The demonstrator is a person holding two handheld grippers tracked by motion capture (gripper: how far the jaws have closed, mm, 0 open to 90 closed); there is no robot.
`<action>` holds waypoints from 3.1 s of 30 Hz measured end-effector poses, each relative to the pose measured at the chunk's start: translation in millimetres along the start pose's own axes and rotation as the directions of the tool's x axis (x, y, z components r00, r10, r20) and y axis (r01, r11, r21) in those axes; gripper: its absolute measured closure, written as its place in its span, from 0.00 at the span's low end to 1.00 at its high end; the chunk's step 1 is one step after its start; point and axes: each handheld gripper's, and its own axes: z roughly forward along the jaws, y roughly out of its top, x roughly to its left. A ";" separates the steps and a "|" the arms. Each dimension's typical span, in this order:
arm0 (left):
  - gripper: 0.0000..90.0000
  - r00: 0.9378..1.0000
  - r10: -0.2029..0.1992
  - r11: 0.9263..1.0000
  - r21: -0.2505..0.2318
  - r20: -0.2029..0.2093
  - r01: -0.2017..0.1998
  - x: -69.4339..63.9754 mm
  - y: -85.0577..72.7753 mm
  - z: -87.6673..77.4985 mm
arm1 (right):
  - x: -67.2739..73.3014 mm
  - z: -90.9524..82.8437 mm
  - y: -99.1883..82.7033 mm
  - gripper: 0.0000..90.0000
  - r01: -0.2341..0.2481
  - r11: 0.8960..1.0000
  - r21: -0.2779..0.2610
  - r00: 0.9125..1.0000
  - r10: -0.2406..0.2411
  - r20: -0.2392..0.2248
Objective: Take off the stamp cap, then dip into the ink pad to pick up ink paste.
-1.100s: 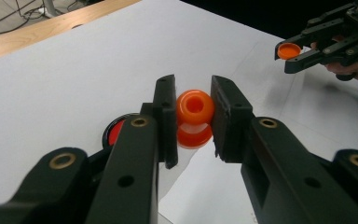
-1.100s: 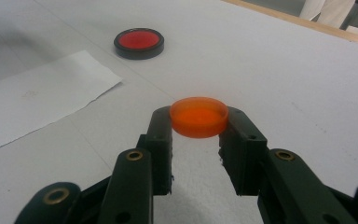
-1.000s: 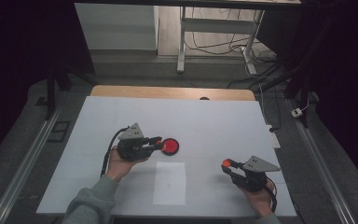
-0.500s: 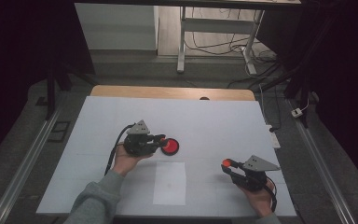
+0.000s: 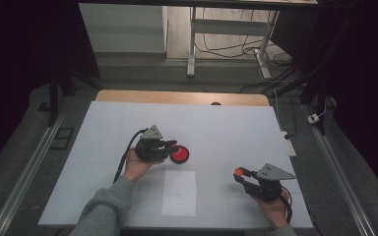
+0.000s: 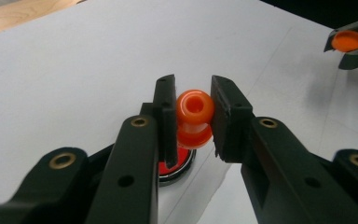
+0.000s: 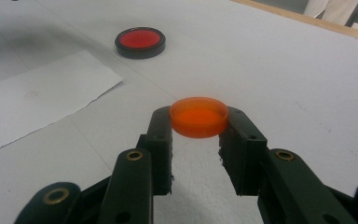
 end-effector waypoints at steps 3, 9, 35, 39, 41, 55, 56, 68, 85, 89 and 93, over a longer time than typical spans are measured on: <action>0.81 1.000 0.002 1.000 0.009 -0.001 -0.002 2.2 -0.3 3.7 | -0.4 -0.3 0.1 0.72 0.000 1.000 -0.003 1.000 0.000 -0.004; 0.81 1.000 0.004 1.000 0.025 -0.003 -0.004 5.7 -1.0 12.3 | -1.3 0.3 -0.5 0.72 -0.004 1.000 -0.001 1.000 0.004 -0.005; 0.81 0.997 0.065 0.994 0.091 -0.049 -0.061 9.8 -7.5 39.9 | -1.2 0.6 -0.9 0.72 -0.007 1.000 0.000 1.000 0.007 -0.010; 0.81 0.998 0.050 0.994 0.098 -0.030 -0.047 13.5 -9.6 42.1 | -1.9 0.6 -1.5 0.72 -0.007 1.000 0.002 1.000 0.007 -0.011; 0.81 0.998 0.051 0.994 0.103 -0.037 -0.047 14.6 -10.8 42.9 | -2.3 0.7 -1.6 0.72 -0.007 1.000 0.006 1.000 0.007 -0.012; 0.81 0.997 0.073 0.990 0.124 -0.037 -0.068 14.5 -15.6 49.6 | -1.1 1.3 -2.2 0.72 0.000 1.000 0.014 1.000 0.001 -0.019; 0.81 0.996 0.079 0.990 0.119 -0.039 -0.073 14.2 -16.7 49.9 | -1.4 1.3 -2.1 0.72 0.000 1.000 0.013 1.000 0.000 -0.018; 0.82 0.996 0.070 0.993 0.104 -0.059 -0.064 12.0 -20.1 50.2 | -0.5 0.1 -1.7 0.72 0.000 1.000 0.015 1.000 0.000 -0.017; 0.82 0.996 0.079 0.993 0.087 -0.050 -0.074 13.0 -23.4 50.0 | -0.5 -0.3 -1.6 0.72 0.002 1.000 0.019 1.000 -0.002 -0.010; 0.82 0.996 0.070 0.994 0.086 -0.048 -0.065 13.6 -23.5 50.0 | 0.0 0.3 -1.4 0.72 0.005 1.000 0.017 1.000 -0.005 -0.020; 0.82 0.996 0.074 0.994 0.090 -0.052 -0.069 12.7 -23.1 50.3 | -0.5 0.0 -1.6 0.72 0.002 1.000 0.017 1.000 -0.002 -0.019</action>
